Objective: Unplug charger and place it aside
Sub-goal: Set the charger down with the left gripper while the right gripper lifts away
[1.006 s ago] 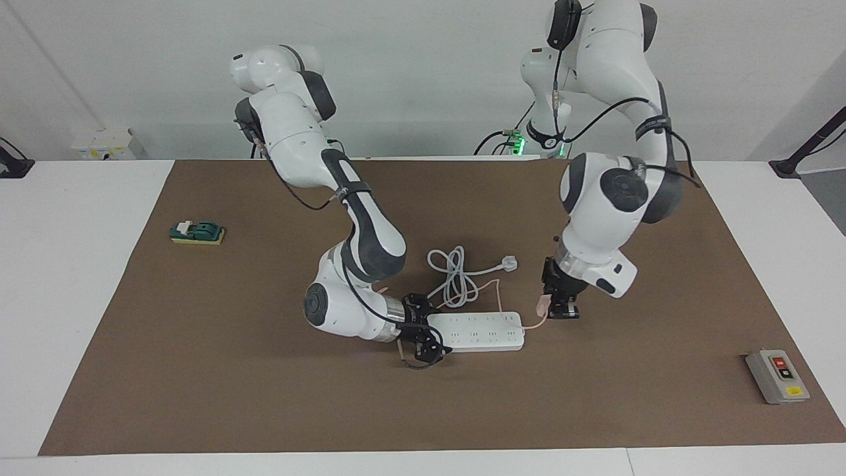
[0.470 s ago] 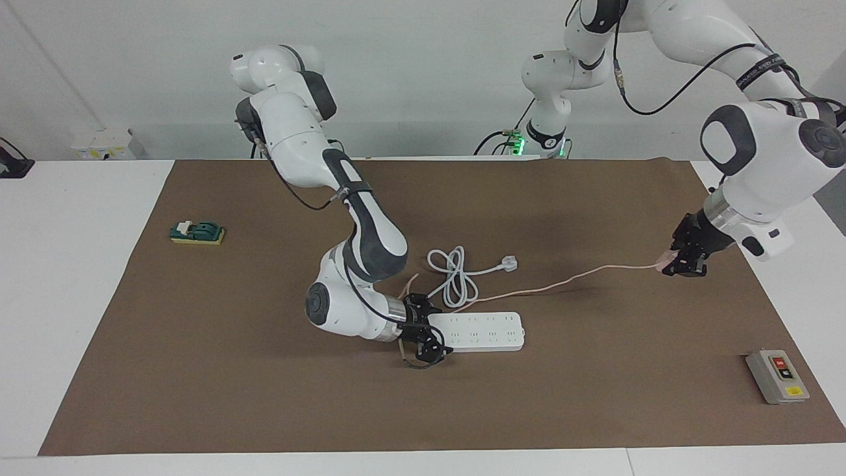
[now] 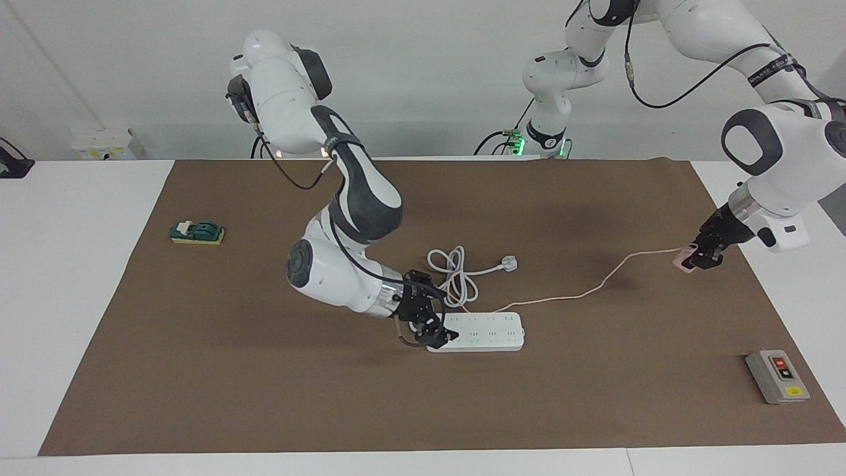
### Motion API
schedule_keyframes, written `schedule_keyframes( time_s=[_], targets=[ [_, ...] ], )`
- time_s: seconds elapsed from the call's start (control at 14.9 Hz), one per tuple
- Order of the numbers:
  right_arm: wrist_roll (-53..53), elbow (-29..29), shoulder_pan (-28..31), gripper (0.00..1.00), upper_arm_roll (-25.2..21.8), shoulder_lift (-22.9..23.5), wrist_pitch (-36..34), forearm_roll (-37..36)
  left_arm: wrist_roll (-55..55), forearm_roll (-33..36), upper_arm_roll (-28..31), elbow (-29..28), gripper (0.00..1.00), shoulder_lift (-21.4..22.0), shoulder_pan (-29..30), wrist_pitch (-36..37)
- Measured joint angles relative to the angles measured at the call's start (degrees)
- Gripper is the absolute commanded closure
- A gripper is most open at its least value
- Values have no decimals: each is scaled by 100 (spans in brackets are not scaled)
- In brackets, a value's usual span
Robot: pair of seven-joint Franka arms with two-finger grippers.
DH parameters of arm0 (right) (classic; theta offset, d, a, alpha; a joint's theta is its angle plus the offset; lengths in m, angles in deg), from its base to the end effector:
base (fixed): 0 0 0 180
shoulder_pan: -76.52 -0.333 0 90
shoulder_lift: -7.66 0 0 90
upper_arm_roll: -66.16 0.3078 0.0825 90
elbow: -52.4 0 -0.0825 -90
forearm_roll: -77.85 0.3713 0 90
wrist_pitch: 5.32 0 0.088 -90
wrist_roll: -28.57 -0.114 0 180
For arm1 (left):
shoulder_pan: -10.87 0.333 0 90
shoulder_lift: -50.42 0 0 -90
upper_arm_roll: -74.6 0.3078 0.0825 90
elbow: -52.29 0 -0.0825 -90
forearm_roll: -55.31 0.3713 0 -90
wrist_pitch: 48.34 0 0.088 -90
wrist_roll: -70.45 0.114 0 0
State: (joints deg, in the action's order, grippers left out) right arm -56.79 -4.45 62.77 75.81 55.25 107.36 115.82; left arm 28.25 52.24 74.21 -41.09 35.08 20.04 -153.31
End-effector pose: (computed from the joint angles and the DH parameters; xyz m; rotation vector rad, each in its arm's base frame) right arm 0.7093 0.3015 0.3919 -1.9369 1.5760 0.6807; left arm 0.6129 0.0903 0.4476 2.7941 1.3592 -0.1212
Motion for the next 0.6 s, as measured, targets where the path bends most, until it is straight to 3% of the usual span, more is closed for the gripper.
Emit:
schedule_keyframes(
  time_s=[0.27, 0.6],
  targets=[
    [-18, -5, 158, 0, -509, -853, -1059, -416, 898, 3, -55, 69, 0, 88, -68, 110],
    [846, -15, 382, 0, -593, -1749, -2178, -1358, 2250, 4, -97, 330, 0, 281, -171, 480]
  ],
)
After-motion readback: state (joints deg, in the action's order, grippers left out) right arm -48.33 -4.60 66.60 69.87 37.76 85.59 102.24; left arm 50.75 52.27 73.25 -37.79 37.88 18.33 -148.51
